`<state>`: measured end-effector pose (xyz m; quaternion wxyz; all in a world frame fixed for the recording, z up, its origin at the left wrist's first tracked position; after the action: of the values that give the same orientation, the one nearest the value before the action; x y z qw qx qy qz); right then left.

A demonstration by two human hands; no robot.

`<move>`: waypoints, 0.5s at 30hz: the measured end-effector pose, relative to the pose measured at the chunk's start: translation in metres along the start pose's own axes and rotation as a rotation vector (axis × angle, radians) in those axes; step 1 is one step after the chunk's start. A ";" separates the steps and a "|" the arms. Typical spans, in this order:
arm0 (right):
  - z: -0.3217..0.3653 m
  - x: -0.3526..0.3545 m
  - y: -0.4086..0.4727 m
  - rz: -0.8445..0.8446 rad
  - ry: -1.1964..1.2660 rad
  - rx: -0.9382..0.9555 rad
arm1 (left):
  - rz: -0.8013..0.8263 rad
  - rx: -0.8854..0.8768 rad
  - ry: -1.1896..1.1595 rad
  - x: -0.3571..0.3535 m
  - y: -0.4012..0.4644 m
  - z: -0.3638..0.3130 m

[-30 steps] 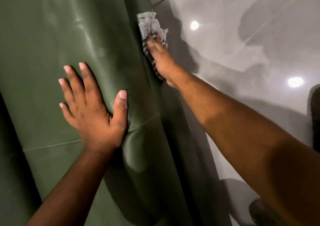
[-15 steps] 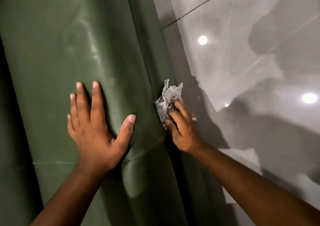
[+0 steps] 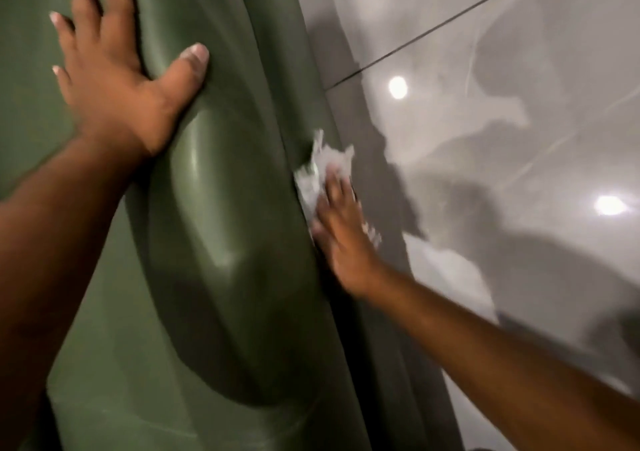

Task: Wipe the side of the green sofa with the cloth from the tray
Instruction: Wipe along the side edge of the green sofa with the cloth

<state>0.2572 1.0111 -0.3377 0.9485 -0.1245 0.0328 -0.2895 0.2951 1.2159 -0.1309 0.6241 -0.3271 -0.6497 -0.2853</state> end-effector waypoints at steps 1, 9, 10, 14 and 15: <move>-0.006 -0.001 -0.019 0.009 0.023 -0.031 | -0.016 -0.011 0.013 0.000 0.001 -0.002; 0.028 0.004 0.100 0.010 -0.006 -0.121 | -0.054 0.096 0.182 -0.013 -0.008 -0.013; 0.035 0.006 0.124 0.011 -0.024 -0.135 | -0.050 0.108 0.189 -0.014 -0.006 -0.012; 0.044 0.008 0.156 0.015 -0.033 -0.131 | -0.046 0.122 0.209 -0.020 -0.005 -0.005; 0.040 0.009 0.148 0.016 -0.026 -0.109 | -0.050 0.121 0.209 -0.020 -0.003 -0.003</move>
<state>0.3502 1.1329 -0.3362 0.9430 -0.1794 0.0372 -0.2778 0.2946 1.2104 -0.1507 0.6999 -0.2410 -0.6050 -0.2934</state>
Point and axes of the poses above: each hand's wrist, its own y-axis towards the middle knuckle, its own x-axis out of the back of the hand, z = x × y, the point moved 3 cm from there along y, towards the middle knuckle, and after that the axes turned 7 degrees about -x, right-handed, at the moved point
